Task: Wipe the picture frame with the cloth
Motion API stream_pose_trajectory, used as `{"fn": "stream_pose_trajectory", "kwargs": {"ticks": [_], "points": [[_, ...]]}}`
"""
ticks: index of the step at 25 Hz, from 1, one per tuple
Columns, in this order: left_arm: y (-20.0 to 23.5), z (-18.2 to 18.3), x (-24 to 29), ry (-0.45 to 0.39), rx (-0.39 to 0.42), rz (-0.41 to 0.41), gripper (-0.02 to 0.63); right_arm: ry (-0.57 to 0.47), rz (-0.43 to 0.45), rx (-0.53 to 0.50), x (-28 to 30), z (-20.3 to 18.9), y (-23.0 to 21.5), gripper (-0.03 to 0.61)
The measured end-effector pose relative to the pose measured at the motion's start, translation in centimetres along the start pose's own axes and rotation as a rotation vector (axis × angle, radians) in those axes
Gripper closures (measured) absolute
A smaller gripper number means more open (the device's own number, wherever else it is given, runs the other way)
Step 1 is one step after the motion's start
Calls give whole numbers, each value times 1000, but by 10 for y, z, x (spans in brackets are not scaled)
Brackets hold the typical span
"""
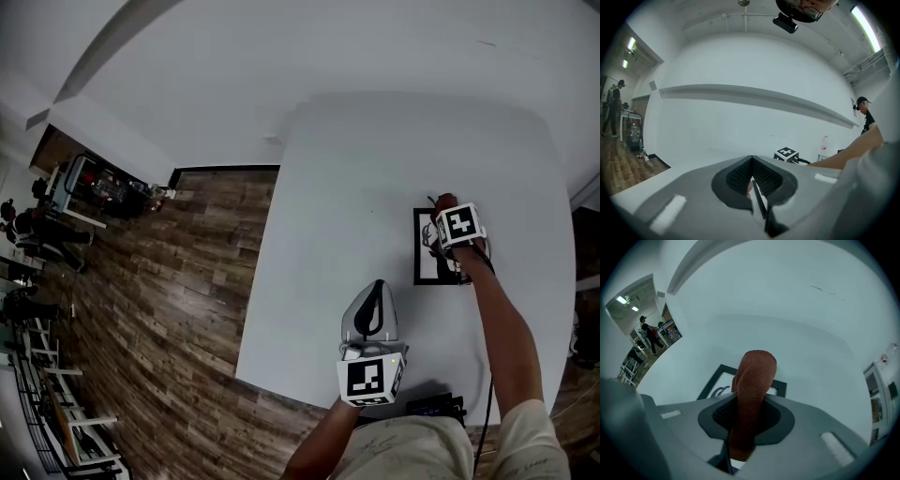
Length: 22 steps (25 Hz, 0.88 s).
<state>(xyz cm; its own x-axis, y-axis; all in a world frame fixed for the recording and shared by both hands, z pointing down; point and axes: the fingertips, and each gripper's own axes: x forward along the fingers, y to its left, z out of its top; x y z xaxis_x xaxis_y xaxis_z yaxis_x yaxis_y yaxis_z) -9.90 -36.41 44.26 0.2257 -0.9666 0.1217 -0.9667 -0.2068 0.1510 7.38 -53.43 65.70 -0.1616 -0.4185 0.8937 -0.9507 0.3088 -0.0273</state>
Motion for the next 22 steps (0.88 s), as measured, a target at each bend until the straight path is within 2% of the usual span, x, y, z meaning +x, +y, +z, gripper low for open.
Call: {"fn": "stream_pose_trajectory", "kwargs": {"ticks": [6, 17, 19, 22], "points": [[-10, -1, 3, 0, -1, -22, 613, 7, -64, 56, -13, -15, -53, 472], [-19, -2, 2, 3, 1, -32, 613, 11, -115, 98, -25, -30, -85, 472], [-19, -1, 1, 0, 2, -33, 613, -22, -121, 100, -33, -30, -85, 472], [-16, 4, 2, -6, 5, -34, 613, -151, -114, 116, -60, -19, -76, 472]]}}
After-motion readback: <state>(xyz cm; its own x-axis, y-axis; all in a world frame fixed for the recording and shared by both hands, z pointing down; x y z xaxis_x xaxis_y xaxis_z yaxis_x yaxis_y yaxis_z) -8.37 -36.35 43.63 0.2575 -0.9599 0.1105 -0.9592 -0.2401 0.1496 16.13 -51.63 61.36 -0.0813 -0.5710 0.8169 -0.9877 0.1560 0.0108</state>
